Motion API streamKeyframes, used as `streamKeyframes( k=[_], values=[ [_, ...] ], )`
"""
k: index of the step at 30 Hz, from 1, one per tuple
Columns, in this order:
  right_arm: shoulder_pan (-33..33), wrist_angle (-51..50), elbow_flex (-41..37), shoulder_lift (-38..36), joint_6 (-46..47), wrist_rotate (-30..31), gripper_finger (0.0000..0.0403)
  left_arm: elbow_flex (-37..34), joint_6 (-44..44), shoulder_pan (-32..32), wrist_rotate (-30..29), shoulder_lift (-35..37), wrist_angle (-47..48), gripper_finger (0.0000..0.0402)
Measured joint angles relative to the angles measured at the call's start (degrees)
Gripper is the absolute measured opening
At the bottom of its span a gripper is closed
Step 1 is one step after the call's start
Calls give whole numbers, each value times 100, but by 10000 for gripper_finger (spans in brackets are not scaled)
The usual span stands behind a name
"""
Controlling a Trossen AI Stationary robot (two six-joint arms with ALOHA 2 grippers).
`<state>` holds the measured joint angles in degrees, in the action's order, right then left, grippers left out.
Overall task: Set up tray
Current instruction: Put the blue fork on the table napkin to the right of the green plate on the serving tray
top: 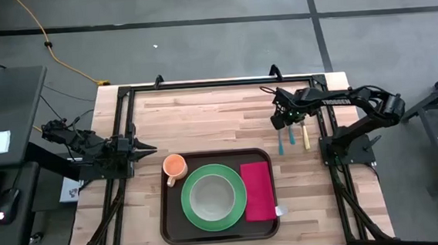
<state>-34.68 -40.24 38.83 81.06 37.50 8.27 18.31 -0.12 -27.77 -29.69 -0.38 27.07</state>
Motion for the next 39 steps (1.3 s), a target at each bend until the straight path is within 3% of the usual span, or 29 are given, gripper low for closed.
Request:
streamKeyframes(
  k=[39],
  values=[
    [-24,598,-301,62,-26,32,78,0,74,0,4,-2,-2,69]
  ],
)
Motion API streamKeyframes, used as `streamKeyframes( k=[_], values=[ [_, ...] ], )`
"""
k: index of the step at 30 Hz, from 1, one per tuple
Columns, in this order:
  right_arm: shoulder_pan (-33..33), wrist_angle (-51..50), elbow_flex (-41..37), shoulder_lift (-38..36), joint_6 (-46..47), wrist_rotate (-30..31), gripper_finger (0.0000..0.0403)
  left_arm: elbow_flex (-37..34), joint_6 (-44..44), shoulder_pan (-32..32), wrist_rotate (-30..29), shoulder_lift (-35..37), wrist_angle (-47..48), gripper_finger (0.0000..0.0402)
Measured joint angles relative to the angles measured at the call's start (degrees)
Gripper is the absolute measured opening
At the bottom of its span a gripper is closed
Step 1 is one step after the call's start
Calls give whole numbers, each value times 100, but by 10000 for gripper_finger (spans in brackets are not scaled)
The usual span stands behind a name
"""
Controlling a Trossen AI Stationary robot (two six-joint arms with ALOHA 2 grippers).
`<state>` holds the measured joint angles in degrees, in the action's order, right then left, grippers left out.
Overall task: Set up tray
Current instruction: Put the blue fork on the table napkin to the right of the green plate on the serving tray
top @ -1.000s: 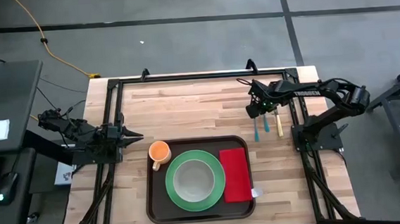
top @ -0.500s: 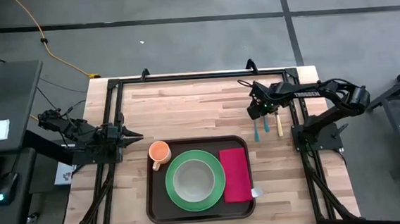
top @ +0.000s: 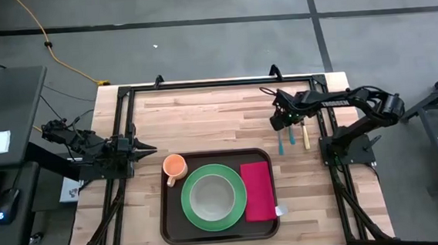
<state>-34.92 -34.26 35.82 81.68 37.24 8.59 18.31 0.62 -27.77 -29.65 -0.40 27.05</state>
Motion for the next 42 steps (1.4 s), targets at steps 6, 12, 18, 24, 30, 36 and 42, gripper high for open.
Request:
streamKeyframes(
  k=[6,12,18,24,30,36,42],
  values=[
    [3,152,-71,213,17,-24,78,0,-7,0,1,1,0,69],
    [5,172,-82,220,18,-21,78,0,-8,0,11,1,-1,69],
    [5,177,-86,223,35,-28,78,0,-10,0,11,2,2,69],
    [3,180,-90,226,31,1,57,0,-9,0,9,2,2,69],
    [3,199,-97,229,-6,5,28,0,-11,0,6,1,4,69],
    [3,201,-97,233,-20,6,19,0,-9,0,-4,0,4,69],
    [3,204,-97,233,-22,10,18,0,-9,0,-4,1,4,69]
  ],
)
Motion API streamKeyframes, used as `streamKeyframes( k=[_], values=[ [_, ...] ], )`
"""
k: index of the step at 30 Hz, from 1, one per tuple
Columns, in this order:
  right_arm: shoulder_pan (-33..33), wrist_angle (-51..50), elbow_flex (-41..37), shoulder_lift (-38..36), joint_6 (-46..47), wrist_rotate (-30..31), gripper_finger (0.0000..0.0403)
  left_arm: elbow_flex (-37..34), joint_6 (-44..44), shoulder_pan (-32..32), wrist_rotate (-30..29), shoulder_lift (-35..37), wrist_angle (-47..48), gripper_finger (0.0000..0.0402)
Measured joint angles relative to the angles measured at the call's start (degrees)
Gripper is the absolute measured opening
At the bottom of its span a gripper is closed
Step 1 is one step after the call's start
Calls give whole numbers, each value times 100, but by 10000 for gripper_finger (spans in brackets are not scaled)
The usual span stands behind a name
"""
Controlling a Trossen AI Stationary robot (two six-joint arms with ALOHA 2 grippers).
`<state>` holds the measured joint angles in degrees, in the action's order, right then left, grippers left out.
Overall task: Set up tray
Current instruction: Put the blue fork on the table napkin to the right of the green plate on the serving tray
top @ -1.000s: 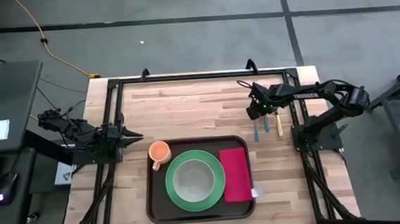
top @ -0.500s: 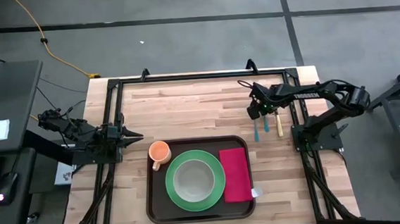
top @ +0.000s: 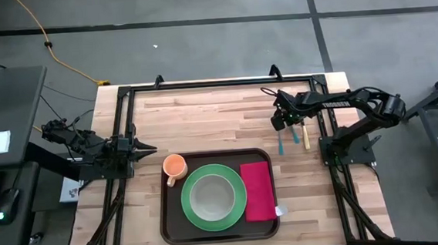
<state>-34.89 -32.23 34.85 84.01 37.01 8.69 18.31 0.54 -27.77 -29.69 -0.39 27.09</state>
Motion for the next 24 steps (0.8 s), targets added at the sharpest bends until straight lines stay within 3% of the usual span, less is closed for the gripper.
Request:
streamKeyframes(
  k=[24],
  values=[
    [-4,-2,-4,-122,265,-105,12,0,-17,0,2,0,0,69]
  ],
)
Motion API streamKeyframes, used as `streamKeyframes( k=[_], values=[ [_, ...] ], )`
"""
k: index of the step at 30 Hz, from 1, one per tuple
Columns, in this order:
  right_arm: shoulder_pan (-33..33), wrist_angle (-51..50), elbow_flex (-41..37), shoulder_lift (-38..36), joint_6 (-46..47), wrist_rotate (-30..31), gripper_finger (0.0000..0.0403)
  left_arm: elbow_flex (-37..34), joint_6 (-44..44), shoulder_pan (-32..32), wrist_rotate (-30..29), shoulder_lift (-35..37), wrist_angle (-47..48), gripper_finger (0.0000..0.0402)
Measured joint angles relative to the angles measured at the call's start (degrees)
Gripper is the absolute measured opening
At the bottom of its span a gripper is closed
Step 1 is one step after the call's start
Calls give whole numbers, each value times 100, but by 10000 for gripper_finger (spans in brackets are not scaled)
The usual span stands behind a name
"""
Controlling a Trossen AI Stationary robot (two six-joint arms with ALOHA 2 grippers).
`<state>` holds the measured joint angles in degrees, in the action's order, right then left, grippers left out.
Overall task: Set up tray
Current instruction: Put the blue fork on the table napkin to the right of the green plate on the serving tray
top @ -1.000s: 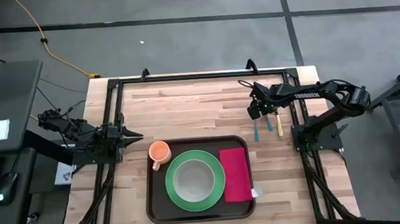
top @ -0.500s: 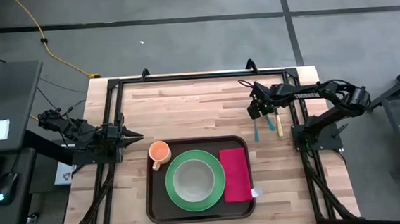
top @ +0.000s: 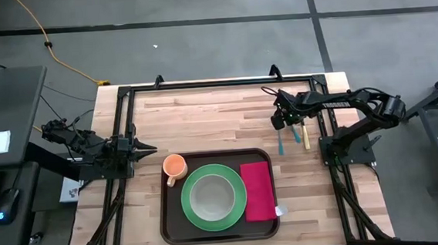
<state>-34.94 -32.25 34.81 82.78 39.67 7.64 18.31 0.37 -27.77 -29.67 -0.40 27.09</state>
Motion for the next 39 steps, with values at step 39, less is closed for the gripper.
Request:
streamKeyframes(
  k=[39],
  values=[
    [-283,7,4,-4,102,-134,12,0,-6,0,2,1,2,69]
  ],
)
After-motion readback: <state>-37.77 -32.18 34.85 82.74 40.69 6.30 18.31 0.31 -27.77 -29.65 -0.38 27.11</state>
